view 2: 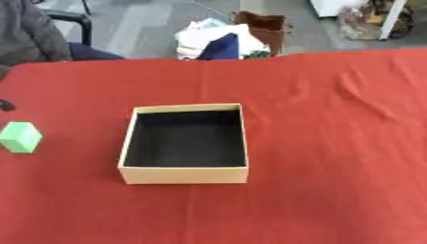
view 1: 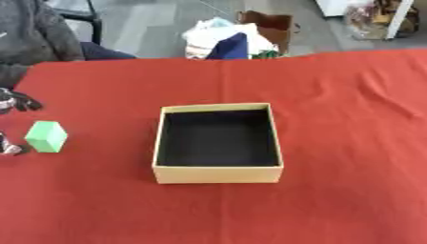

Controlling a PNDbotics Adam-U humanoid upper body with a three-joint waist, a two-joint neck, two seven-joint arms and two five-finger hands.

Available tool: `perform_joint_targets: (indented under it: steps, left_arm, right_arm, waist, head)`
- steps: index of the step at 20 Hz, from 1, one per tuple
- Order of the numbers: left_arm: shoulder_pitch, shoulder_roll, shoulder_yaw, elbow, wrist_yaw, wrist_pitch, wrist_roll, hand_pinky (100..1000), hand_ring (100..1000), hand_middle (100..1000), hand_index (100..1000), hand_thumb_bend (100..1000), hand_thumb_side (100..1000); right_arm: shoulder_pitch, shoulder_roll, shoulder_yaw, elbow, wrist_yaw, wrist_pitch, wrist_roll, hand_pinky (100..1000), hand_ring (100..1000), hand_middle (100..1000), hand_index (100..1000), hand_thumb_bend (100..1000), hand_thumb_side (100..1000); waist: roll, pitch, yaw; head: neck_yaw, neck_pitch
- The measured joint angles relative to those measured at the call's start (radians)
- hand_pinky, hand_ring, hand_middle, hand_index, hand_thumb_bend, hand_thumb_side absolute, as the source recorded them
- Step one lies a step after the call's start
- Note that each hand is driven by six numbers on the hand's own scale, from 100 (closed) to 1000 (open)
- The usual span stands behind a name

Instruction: Pick up objects on the table and place them in the box.

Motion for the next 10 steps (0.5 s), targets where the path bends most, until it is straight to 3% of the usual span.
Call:
perform_joint_targets:
  steps: [10]
  left_arm:
    - [-0.046, -0.072, -0.004, 0.102, -0.098, -0.005, 0.080, 886, 844, 792, 880, 419, 100]
  right_arm:
    - [0.000, 0.000, 0.000, 0.003, 0.000, -0.001, 0.002, 632, 756, 785, 887, 100, 527]
  waist:
    - [0.000, 0.000, -0.002]
  head:
    - [0.000, 0.000]
